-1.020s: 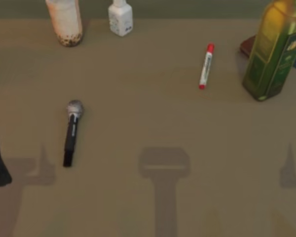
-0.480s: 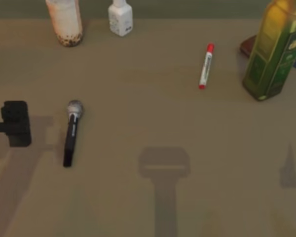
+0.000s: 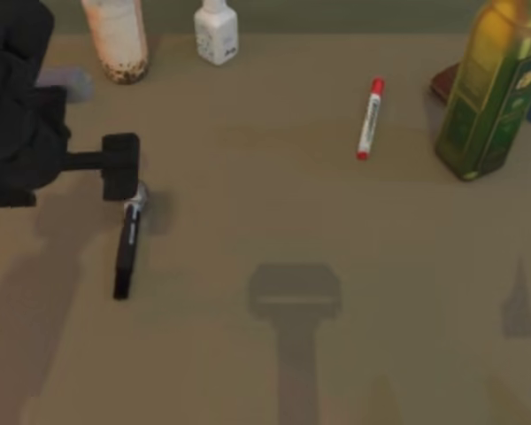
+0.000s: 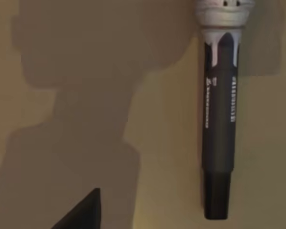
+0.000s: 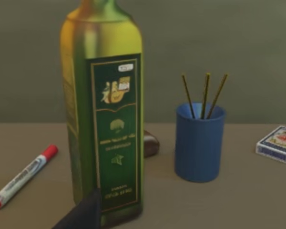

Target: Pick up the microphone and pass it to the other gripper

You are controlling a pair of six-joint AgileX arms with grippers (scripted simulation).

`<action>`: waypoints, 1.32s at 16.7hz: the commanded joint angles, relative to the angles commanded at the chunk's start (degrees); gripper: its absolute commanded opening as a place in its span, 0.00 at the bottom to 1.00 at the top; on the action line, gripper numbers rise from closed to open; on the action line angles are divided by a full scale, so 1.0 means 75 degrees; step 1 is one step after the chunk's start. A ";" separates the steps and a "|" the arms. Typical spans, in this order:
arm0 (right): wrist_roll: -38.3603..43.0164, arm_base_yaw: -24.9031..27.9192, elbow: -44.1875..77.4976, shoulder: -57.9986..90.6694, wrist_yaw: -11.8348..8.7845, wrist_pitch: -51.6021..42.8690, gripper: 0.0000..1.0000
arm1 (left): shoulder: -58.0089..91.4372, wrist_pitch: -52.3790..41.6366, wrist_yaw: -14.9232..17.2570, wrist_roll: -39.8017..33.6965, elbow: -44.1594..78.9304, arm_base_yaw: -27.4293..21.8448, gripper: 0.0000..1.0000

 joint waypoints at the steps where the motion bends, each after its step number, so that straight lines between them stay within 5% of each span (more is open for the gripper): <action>1: 0.0000 0.0000 0.0000 0.0000 0.0000 0.0000 1.00 | 0.0489 -0.0266 0.0009 -0.0062 0.0346 -0.0070 1.00; 12: 0.0000 0.0000 0.0000 0.0000 0.0000 0.0000 1.00 | 0.1926 -0.1134 -0.0002 -0.0249 0.1294 -0.0238 1.00; 22: 0.0000 0.0000 0.0000 0.0000 0.0000 0.0000 1.00 | 0.3398 0.1453 0.0000 -0.0333 0.0185 -0.0371 1.00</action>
